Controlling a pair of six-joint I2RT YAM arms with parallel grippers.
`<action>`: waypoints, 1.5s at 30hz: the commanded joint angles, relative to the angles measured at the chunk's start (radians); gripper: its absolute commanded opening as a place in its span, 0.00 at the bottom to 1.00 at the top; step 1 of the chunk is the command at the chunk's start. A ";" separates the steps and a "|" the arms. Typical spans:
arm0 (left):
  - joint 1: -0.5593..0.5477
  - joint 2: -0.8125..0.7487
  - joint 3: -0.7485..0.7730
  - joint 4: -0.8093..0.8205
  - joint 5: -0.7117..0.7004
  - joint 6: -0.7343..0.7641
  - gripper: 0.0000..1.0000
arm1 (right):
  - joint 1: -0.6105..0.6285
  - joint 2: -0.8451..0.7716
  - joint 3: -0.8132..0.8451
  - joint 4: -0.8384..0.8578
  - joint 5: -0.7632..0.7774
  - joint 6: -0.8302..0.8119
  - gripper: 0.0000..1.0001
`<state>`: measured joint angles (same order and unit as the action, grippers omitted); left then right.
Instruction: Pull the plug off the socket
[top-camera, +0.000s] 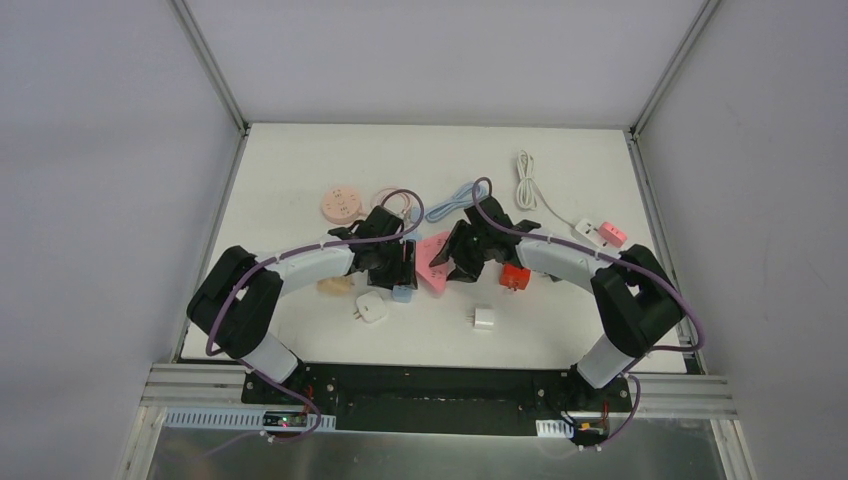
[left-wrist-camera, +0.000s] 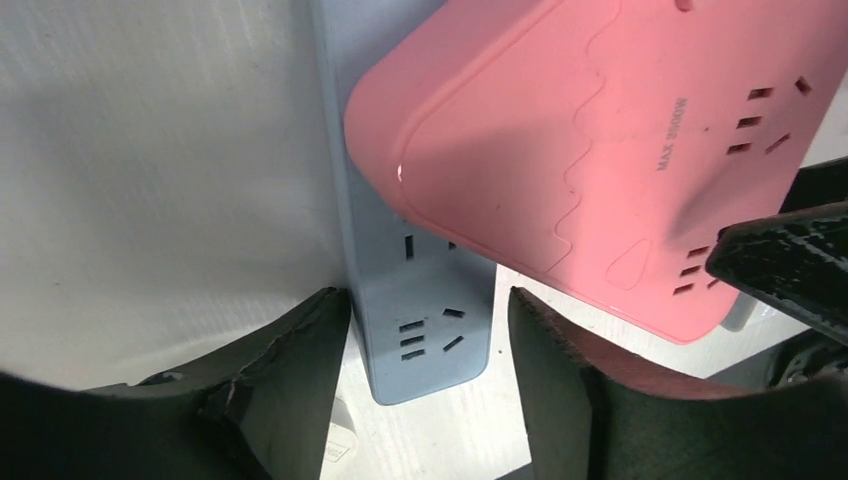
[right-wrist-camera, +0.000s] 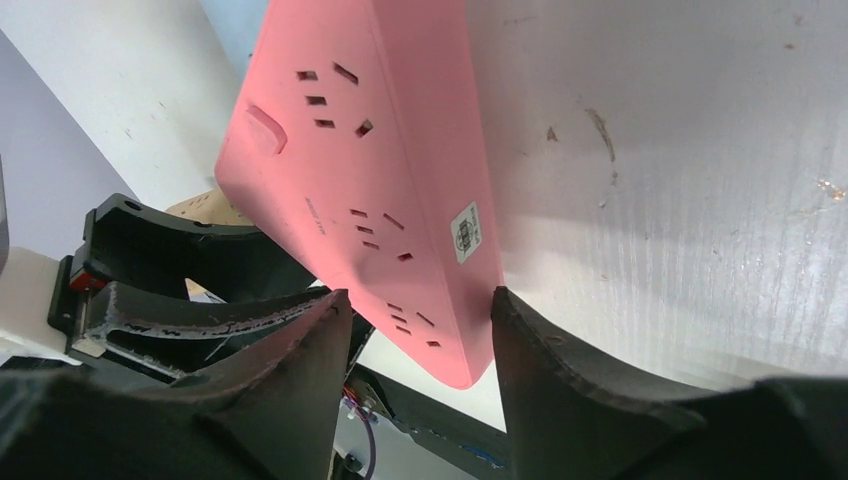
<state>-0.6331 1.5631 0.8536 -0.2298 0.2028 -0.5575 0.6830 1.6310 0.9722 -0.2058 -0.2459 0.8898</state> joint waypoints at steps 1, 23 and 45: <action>-0.010 -0.029 -0.024 -0.035 -0.104 0.029 0.57 | -0.004 0.011 0.055 0.037 -0.022 -0.035 0.56; -0.009 0.022 -0.034 -0.087 -0.094 0.000 0.25 | -0.065 0.129 0.015 0.287 -0.188 -0.139 0.81; -0.007 -0.054 -0.038 -0.069 -0.069 -0.031 0.53 | -0.081 0.243 -0.210 0.821 -0.311 -0.077 0.44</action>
<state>-0.6399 1.5421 0.8291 -0.2218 0.1513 -0.6048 0.5800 1.8309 0.7864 0.5369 -0.5468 0.8074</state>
